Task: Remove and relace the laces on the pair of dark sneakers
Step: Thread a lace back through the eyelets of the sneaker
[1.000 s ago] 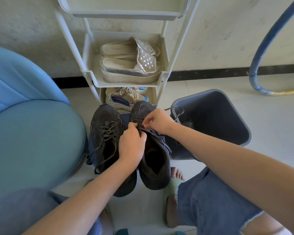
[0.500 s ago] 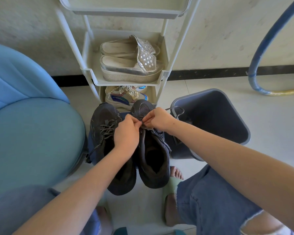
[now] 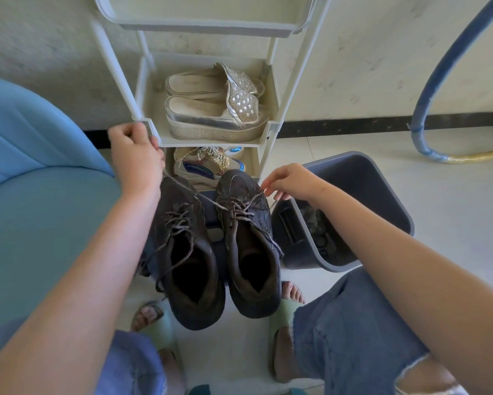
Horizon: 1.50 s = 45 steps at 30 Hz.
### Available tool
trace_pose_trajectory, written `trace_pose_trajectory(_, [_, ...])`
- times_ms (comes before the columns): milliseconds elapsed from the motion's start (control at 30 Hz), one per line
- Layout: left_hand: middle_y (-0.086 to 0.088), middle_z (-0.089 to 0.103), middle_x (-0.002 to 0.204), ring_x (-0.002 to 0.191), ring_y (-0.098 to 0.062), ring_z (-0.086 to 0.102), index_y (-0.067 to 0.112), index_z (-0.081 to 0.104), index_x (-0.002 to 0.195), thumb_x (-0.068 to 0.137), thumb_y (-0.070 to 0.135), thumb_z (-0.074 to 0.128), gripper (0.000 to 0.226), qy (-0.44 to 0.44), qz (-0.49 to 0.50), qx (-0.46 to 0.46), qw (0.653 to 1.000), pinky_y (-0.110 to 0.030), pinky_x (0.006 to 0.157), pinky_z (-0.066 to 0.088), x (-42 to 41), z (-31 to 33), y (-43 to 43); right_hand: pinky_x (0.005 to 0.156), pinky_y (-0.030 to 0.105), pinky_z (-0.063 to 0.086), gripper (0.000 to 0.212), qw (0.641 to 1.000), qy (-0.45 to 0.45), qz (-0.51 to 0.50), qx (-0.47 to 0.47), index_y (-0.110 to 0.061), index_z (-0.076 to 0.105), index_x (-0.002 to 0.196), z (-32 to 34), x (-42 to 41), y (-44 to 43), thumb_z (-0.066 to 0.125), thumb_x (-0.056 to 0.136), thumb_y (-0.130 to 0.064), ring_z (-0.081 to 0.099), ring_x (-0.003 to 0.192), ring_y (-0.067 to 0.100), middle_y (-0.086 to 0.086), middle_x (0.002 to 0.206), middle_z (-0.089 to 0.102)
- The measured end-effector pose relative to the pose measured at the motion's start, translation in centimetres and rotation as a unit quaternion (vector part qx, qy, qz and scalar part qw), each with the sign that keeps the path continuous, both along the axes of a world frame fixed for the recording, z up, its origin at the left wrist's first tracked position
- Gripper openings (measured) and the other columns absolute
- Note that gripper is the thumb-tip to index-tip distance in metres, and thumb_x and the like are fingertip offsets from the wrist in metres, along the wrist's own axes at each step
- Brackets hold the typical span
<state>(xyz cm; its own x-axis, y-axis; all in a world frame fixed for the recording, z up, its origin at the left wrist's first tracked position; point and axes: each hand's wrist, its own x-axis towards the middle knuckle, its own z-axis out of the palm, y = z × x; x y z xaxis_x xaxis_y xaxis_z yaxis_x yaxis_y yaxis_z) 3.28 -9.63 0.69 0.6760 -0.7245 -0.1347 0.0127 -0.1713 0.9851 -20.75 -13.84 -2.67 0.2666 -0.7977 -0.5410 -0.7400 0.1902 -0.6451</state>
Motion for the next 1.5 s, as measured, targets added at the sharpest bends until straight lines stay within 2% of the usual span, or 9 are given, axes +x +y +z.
trace_pose_trajectory(267, [-0.006, 0.065, 0.088, 0.083, -0.023, 0.059, 0.013, 0.065, 0.088, 0.087, 0.047, 0.06, 0.035, -0.32, -0.495, 0.304, 0.748, -0.035, 0.075, 0.044, -4.9, -3.1, 3.3, 0.073, 0.021, 0.047, 0.015, 0.996, 0.049, 0.075, -0.022, -0.005, 0.069, 0.101, 0.3, 0.7, 0.3, 0.059, 0.09, -0.006, 0.061, 0.08, 0.015, 0.006, 0.093, 0.068])
trace_pose_trajectory(567, [-0.002, 0.068, 0.079, 0.071, -0.016, 0.058, 0.013, 0.074, 0.09, 0.092, 0.032, 0.058, 0.025, -0.323, -0.434, 0.329, 0.775, -0.027, 0.065, 0.04, -4.2, -3.5, 2.2, 0.049, 0.022, 0.053, 0.039, 0.983, 0.101, 0.096, 0.121, 0.002, 0.061, 0.083, -0.6, 2.6, 2.2, 0.054, 0.096, -0.034, 0.062, 0.051, 0.018, 0.013, 0.067, 0.067])
trace_pose_trajectory(700, [-0.002, 0.061, 0.076, 0.058, -0.014, 0.047, 0.013, 0.064, 0.085, 0.098, 0.029, 0.045, 0.028, -0.328, -0.306, 0.19, 0.873, -0.028, 0.056, 0.034, -2.9, -1.2, 1.7, 0.054, 0.025, 0.057, 0.036, 0.981, 0.142, 0.105, 0.076, -0.002, 0.06, 0.081, -1.5, 3.8, 2.9, 0.057, 0.094, -0.035, 0.066, 0.054, 0.019, 0.01, 0.065, 0.066])
trace_pose_trajectory(833, [0.003, 0.058, 0.08, 0.079, -0.01, 0.06, 0.019, 0.043, 0.078, 0.104, 0.028, 0.03, 0.031, -0.015, -0.128, 0.09, 0.988, -0.025, 0.06, 0.039, -1.3, 0.9, 0.7, 0.053, 0.029, 0.059, 0.026, 0.984, 0.108, 0.056, 0.13, 0.004, 0.063, 0.088, -0.8, 3.5, 2.2, 0.061, 0.092, -0.021, 0.068, 0.058, 0.023, 0.017, 0.075, 0.069])
trace_pose_trajectory(967, [-0.001, 0.056, 0.051, 0.049, -0.011, 0.062, 0.012, 0.041, 0.081, 0.105, 0.023, 0.03, 0.028, 0.389, -0.026, 0.05, 0.92, -0.029, 0.055, 0.056, -3.2, 1.3, 1.4, 0.056, 0.031, 0.06, 0.037, 0.98, 0.11, 0.042, 0.161, 0.005, 0.063, 0.081, -0.2, 2.9, 2.0, 0.063, 0.092, -0.03, 0.068, 0.055, 0.022, 0.018, 0.075, 0.07])
trace_pose_trajectory(1067, [-0.003, 0.049, 0.065, 0.042, -0.009, 0.044, 0.012, 0.044, 0.087, 0.103, 0.026, 0.032, 0.025, 0.049, -0.169, 0.158, 0.972, -0.022, 0.041, 0.036, -4.0, 0.2, 1.5, 0.058, 0.033, 0.06, 0.045, 0.976, 0.113, 0.041, 0.183, 0.006, 0.062, 0.084, -0.1, 2.6, 2.0, 0.062, 0.091, -0.038, 0.069, 0.055, 0.023, 0.019, 0.076, 0.069])
trace_pose_trajectory(1200, [-0.002, 0.059, 0.092, 0.079, -0.025, 0.055, 0.013, 0.043, 0.118, 0.093, 0.036, 0.053, 0.035, -0.36, -0.269, 0.215, 0.867, -0.03, 0.063, 0.036, -3.8, -1.2, 1.9, 0.059, 0.034, 0.06, 0.041, 0.978, 0.098, 0.05, 0.179, 0.006, 0.059, 0.095, -0.1, 2.6, 2.0, 0.057, 0.095, -0.035, 0.069, 0.061, 0.025, 0.015, 0.078, 0.067])
trace_pose_trajectory(1300, [-0.003, 0.065, 0.107, 0.096, -0.025, 0.061, 0.018, 0.055, 0.118, 0.087, 0.037, 0.063, 0.037, -0.396, -0.397, 0.295, 0.774, -0.031, 0.073, 0.043, -4.2, -2.7, 2.5, 0.058, 0.033, 0.06, 0.043, 0.979, 0.089, 0.034, 0.181, 0.009, 0.06, 0.097, 0.0, 2.7, 2.0, 0.047, 0.1, -0.032, 0.068, 0.059, 0.025, 0.015, 0.074, 0.067])
trace_pose_trajectory(1500, [-0.008, 0.067, 0.093, 0.092, -0.027, 0.062, 0.007, 0.065, 0.095, 0.089, 0.044, 0.059, 0.038, -0.33, -0.444, 0.335, 0.763, -0.036, 0.08, 0.049, -5.3, -4.4, 2.8, 0.059, 0.033, 0.06, 0.037, 0.977, 0.079, 0.056, 0.189, 0.007, 0.059, 0.094, 0.1, 2.6, 2.1, 0.056, 0.096, -0.03, 0.069, 0.065, 0.026, 0.016, 0.081, 0.067])
